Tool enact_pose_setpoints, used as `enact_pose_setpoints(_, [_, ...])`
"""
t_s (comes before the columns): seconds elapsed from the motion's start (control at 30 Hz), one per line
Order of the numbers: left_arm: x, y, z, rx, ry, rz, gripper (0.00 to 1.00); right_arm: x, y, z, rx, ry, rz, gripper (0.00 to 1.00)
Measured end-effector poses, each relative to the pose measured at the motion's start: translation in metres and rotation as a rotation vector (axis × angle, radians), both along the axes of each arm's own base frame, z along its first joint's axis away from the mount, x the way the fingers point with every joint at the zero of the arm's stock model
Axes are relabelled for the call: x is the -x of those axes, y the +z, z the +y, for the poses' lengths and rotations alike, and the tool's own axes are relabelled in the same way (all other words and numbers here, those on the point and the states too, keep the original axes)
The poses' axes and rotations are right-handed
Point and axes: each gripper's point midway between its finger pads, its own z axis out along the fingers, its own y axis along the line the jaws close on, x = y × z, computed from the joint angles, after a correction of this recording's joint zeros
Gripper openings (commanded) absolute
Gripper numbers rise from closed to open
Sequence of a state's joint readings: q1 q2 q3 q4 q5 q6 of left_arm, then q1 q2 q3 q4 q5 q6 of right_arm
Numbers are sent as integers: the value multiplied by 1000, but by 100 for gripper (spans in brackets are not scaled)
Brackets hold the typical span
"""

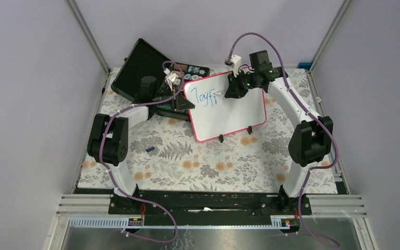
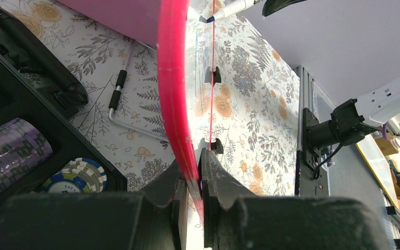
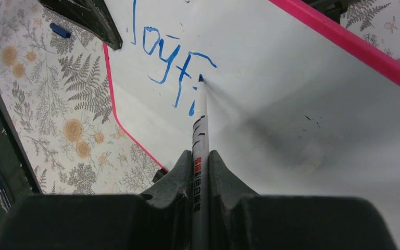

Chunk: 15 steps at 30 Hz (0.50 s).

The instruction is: Write a sentence on the whiteboard

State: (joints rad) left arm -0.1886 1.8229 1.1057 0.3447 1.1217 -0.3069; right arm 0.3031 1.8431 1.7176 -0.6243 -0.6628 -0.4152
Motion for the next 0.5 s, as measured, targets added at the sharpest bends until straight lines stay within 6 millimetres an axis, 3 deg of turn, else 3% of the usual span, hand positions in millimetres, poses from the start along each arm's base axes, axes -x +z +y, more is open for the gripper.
enact_pose_setpoints(0.5, [0, 0, 0, 0, 0, 0, 0, 2, -3, 0, 2, 1, 8, 0])
